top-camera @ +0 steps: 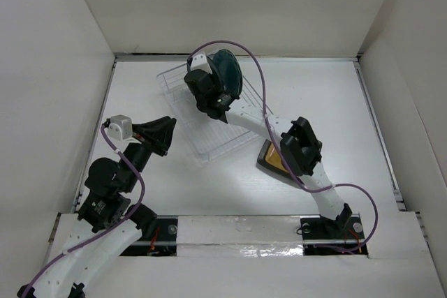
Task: Load the plates into the dish rack
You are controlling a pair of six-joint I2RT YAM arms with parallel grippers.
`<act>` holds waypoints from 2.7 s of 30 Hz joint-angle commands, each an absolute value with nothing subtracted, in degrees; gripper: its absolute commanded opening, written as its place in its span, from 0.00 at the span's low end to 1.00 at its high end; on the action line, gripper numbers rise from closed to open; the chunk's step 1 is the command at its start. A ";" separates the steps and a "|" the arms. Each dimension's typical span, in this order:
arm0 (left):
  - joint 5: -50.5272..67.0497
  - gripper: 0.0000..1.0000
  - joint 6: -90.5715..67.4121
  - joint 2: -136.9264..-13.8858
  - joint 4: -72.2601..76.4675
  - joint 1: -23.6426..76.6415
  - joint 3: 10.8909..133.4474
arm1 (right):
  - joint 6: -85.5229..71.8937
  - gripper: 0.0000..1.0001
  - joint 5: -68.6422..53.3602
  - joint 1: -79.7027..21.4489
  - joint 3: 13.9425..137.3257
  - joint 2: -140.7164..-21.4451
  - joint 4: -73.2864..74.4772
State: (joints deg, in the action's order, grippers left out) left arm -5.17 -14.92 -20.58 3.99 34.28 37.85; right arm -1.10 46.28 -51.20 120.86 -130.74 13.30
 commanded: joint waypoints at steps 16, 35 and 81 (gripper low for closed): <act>-4.31 0.21 -15.29 -21.88 6.59 34.10 37.62 | -9.22 0.62 41.50 -51.42 111.02 -115.95 1.06; -2.37 0.21 -16.00 -22.06 7.12 34.10 37.62 | -41.92 0.15 20.23 -16.46 27.25 -41.33 5.79; -3.08 0.21 -15.82 -22.32 6.94 34.10 37.53 | -37.97 0.68 -12.82 18.19 19.16 -63.46 -5.80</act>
